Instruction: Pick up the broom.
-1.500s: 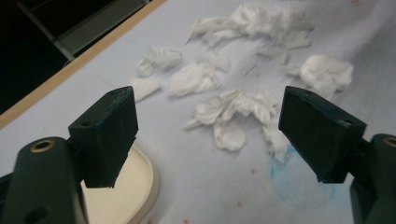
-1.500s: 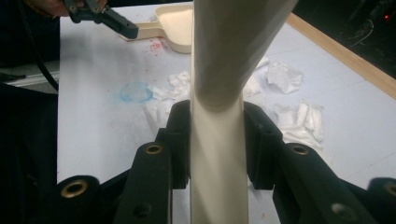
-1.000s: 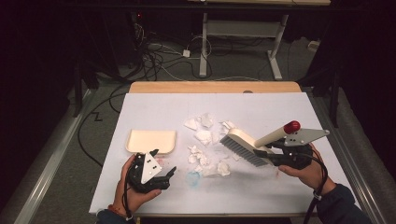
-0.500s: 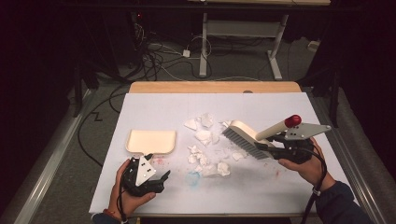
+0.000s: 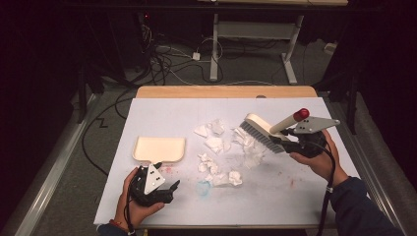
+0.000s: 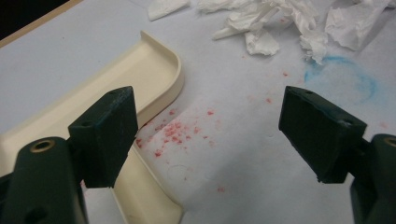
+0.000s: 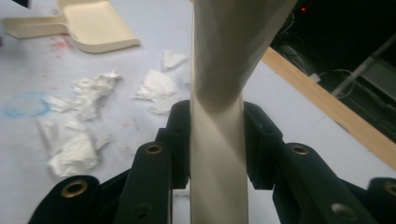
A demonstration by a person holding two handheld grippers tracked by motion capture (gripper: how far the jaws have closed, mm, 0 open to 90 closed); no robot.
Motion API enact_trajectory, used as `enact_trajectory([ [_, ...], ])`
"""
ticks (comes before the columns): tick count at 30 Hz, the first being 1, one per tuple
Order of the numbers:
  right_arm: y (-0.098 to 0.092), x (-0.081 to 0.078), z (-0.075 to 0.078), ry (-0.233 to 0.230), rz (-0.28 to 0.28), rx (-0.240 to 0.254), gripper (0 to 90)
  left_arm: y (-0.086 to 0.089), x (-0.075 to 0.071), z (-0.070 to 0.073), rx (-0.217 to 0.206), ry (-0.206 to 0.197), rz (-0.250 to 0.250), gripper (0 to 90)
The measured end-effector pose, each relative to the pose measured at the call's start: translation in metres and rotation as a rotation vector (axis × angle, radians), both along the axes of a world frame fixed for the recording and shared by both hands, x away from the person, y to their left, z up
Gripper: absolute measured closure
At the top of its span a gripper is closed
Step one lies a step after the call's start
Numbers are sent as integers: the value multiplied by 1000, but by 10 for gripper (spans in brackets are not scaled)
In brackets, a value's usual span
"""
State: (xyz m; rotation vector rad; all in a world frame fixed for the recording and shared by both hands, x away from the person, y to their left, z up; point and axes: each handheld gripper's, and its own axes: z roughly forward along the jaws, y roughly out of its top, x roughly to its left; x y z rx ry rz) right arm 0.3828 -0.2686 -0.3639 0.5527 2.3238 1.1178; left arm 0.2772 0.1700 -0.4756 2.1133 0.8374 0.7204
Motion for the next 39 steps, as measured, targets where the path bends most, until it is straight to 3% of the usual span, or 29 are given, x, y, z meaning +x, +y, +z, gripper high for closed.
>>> enact_trajectory([
  [7, -1, 26, -1, -9, -47, -34, 686, -4, 0, -3, 17, 33, -12, 190],
  [19, 3, 43, -8, 27, -58, -20, 686, -2, 2, -4, 19, 36, -13, 190],
  [20, 3, 46, -8, 21, -71, -32, 686, -2, 2, -5, 15, 51, -12, 190],
  [26, 3, 53, -8, 26, -87, -41, 686, -3, 1, -5, 32, 47, -19, 190],
  [32, 5, 57, -8, 26, -89, -54, 686, -2, -1, -7, 24, 72, -10, 190],
  [39, 14, 64, -9, 23, -81, -81, 685, 0, -3, -7, 35, 58, -14, 190],
])
